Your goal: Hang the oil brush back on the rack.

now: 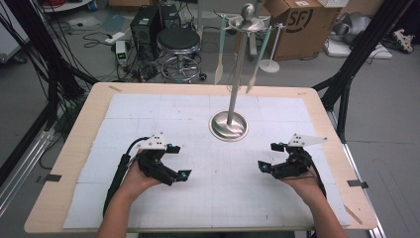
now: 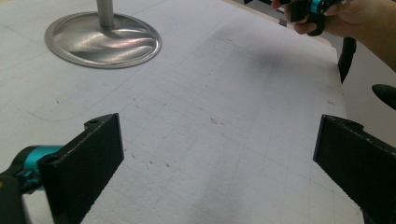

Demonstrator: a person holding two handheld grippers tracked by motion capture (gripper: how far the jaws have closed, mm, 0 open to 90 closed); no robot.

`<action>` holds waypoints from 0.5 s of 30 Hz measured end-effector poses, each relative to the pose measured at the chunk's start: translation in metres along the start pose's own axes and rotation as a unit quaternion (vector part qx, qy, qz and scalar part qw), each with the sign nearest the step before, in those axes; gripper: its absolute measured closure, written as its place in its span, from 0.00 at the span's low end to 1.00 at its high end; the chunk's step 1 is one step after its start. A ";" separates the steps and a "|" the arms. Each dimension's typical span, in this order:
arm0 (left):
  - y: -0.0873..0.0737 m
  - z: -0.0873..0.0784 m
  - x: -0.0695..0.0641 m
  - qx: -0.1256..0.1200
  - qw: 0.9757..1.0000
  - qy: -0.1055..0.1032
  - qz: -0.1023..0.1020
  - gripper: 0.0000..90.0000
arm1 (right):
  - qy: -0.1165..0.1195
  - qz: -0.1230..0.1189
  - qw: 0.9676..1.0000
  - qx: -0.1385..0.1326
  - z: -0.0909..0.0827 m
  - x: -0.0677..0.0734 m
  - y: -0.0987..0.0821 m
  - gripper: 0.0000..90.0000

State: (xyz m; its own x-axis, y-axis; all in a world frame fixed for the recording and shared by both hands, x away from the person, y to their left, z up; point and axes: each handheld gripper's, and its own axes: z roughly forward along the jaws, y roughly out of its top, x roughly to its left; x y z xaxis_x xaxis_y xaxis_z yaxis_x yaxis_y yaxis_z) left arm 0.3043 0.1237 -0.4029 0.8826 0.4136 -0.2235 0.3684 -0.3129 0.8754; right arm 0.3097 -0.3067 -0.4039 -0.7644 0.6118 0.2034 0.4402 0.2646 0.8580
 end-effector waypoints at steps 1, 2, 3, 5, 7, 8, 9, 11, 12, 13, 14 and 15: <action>0.000 0.000 0.000 0.001 1.000 0.000 0.001 0.02 | 0.001 0.002 1.000 -0.001 0.000 0.000 -0.001 0.02; 0.000 0.000 0.000 0.000 1.000 -0.002 0.003 0.02 | 0.000 0.003 1.000 0.000 0.000 0.000 -0.002 0.02; 0.000 0.001 -0.001 0.000 1.000 -0.002 0.001 0.02 | 0.000 0.004 1.000 0.000 0.001 0.001 -0.003 0.02; 0.000 0.001 -0.001 -0.001 1.000 -0.001 0.001 0.02 | 0.001 0.003 1.000 0.001 0.002 0.002 -0.003 0.02; 0.000 0.000 0.000 -0.001 1.000 -0.003 0.003 0.02 | 0.000 -0.002 1.000 0.002 0.002 0.003 -0.003 0.03; 0.000 0.000 0.000 -0.001 1.000 -0.001 0.003 0.02 | 0.001 0.000 1.000 0.002 0.002 0.003 -0.003 0.03; 0.000 0.000 0.000 -0.003 1.000 -0.001 0.001 0.02 | 0.002 -0.001 1.000 0.001 0.002 0.003 -0.003 0.03; 0.000 0.000 0.000 -0.003 1.000 0.001 0.000 0.02 | 0.001 0.000 1.000 0.001 0.003 0.001 -0.003 0.02; 0.000 0.000 0.000 -0.002 1.000 0.001 0.000 0.02 | 0.002 0.003 1.000 0.002 0.003 0.001 -0.003 0.02; 0.000 0.000 0.000 -0.001 1.000 0.000 -0.001 0.02 | 0.002 0.003 1.000 0.002 0.003 0.000 -0.004 0.03; 0.000 0.000 -0.001 -0.001 1.000 0.001 -0.001 0.02 | 0.002 0.005 1.000 0.004 0.003 0.000 -0.004 0.02; 0.000 0.000 0.000 0.000 1.000 0.001 -0.001 0.02 | 0.002 0.006 1.000 0.004 0.003 0.000 -0.004 0.02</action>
State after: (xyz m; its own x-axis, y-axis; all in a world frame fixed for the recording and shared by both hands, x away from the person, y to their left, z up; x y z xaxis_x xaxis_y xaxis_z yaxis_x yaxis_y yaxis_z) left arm 0.3038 0.1235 -0.4032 0.8818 0.4150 -0.2239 0.3693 -0.3124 0.8752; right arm 0.3096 -0.3051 -0.4088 -0.7612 0.6115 0.2158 0.4534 0.2640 0.8513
